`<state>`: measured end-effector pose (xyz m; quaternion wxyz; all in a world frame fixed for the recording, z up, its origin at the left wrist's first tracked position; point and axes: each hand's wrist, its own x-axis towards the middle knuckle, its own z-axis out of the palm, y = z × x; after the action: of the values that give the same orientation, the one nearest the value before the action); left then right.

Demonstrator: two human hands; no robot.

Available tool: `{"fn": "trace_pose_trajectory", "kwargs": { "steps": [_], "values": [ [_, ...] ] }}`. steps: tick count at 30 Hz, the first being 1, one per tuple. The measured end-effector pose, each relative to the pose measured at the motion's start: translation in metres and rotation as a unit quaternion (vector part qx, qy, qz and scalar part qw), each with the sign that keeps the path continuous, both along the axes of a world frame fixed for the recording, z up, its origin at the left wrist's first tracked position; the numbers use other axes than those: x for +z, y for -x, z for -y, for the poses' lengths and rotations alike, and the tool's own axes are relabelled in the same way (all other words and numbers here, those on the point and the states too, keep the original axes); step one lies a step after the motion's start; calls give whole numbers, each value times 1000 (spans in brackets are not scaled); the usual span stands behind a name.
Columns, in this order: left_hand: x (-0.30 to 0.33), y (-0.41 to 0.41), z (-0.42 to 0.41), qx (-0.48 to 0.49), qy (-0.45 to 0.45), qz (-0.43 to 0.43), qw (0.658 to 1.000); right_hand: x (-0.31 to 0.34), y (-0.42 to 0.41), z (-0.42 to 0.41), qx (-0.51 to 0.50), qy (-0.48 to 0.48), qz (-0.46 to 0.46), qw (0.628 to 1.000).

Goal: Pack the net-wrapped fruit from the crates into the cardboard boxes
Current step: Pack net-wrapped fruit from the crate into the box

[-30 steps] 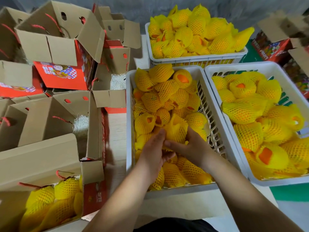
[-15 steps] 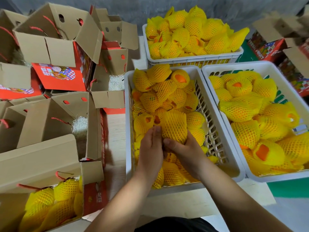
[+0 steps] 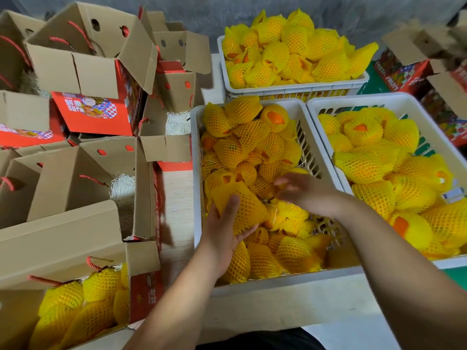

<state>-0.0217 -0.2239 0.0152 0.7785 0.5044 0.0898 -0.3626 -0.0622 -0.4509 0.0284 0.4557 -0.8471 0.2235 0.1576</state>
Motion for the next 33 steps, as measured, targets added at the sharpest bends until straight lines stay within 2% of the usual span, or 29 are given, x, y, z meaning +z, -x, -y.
{"fn": "trace_pose_trajectory", "kwargs": {
  "steps": [1,2,3,4,6,7,11,14,16,17,19,21,23,26,29,31,33],
  "values": [
    [-1,0,0,7,-3,-13,1000,-11,-10,8,-19,115,15,993],
    [-1,0,0,7,-8,-16,1000,-23,-18,13,-2,250,15,968],
    [-2,0,1,3,-14,-12,1000,-34,-25,16,42,367,-16,929],
    [-4,-1,1,-3,-22,-3,1000,-44,-29,17,92,442,-64,890],
    [-7,-1,0,-11,-37,5,999,-62,-33,18,142,508,-138,839],
    [-10,-2,-1,-15,-47,6,999,-68,-34,17,135,519,-146,831],
    [-16,-1,-3,-37,-67,22,997,-70,-37,11,88,518,-102,845],
    [-17,1,0,-39,-78,38,995,-59,-33,8,28,445,-17,895],
    [-17,1,2,-45,-67,43,996,-47,-26,-2,-100,298,63,947],
    [-16,0,1,-45,-55,42,997,-41,-22,-11,-173,198,103,959],
    [-13,0,-2,-44,-21,44,998,-27,-12,-35,-274,26,154,949],
    [-7,-1,-8,-37,14,51,998,-16,-2,-62,-286,-132,188,930],
    [1,-2,-21,-33,45,56,997,-11,7,-89,-275,-238,220,905],
    [14,-7,-52,-52,73,70,994,0,8,-128,-263,-306,264,876],
    [24,-15,-96,-45,62,86,993,11,-4,-173,-236,-358,271,862],
    [28,-21,-136,-31,38,102,994,18,-14,-210,-232,-365,258,864],
    [30,-28,-183,-35,7,120,992,22,-21,-250,-206,-332,271,880]
  ]
}}
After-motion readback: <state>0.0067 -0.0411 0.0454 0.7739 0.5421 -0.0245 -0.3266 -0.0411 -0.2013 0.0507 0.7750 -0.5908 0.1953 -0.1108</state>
